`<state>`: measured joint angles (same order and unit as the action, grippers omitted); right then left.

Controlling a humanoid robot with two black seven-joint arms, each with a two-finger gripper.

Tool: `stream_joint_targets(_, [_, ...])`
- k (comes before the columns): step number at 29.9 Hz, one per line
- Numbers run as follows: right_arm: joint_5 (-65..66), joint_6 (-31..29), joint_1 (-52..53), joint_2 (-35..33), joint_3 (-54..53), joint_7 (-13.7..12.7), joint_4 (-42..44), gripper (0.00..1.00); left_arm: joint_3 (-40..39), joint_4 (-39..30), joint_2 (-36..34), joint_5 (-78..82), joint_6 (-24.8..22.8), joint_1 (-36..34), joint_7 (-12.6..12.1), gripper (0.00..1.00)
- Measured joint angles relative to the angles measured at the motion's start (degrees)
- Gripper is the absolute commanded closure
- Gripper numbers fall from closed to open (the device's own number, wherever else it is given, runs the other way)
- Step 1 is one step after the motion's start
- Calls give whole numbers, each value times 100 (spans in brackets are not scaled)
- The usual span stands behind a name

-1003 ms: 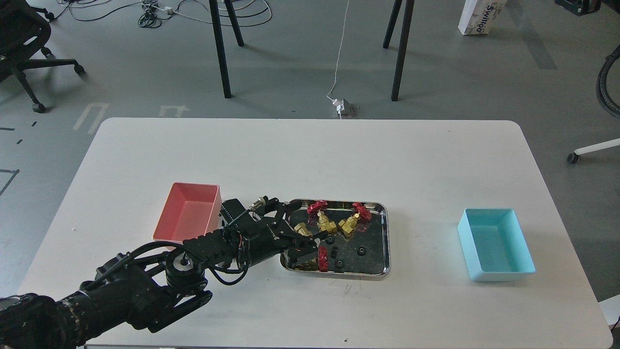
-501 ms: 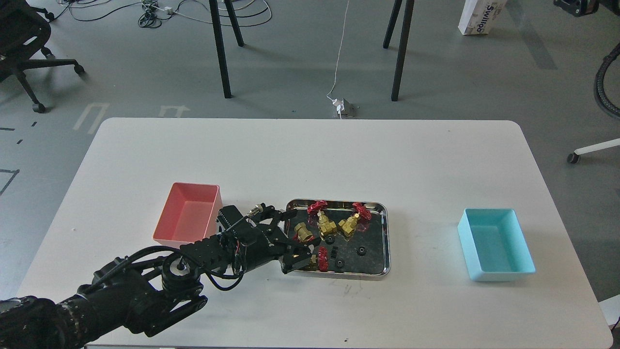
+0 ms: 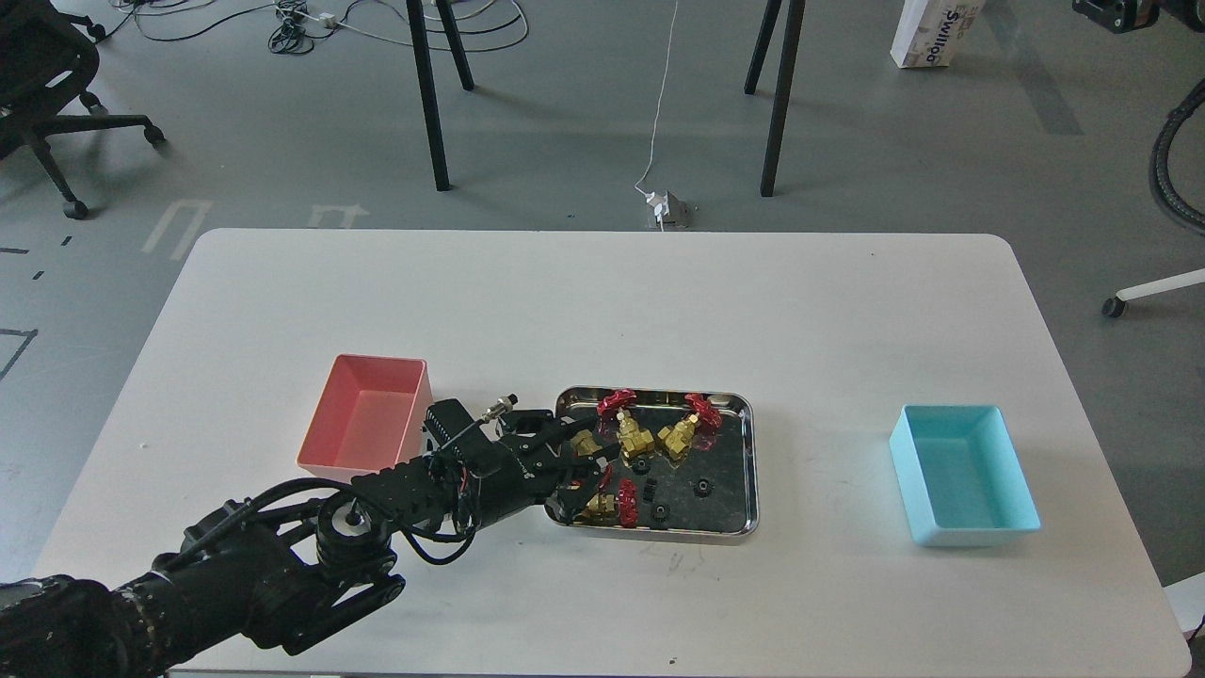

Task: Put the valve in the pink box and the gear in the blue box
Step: 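Lift the valve and carry it with the left gripper over the pink box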

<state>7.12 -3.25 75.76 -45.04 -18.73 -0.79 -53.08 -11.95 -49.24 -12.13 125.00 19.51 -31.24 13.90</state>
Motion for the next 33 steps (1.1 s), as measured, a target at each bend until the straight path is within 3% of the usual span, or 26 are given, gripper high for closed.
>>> stream_joint_targets(7, [106,0,0,43,7,0,121,1,-41,-122,-31,-1,-69,13,-20,77])
stream_joint_targets(13, [144,-6,-60,82,16,-7,210,1,-452,-790,-361,-1,-137,0,-173,76])
stream_joint_targets(21, [209,-7,31,127,89,2,297,1,-1260,-1901,-1676,-398,-333,-8,-352,75])
stream_joint_targets(28, [202,7,358,136,54,12,307,1,-1357,-2123,-2882,-872,-211,168,-354,75])
stream_joint_targets(33, [202,19,384,179,54,11,323,1,-1346,-2092,-3222,-948,-203,434,-328,74])
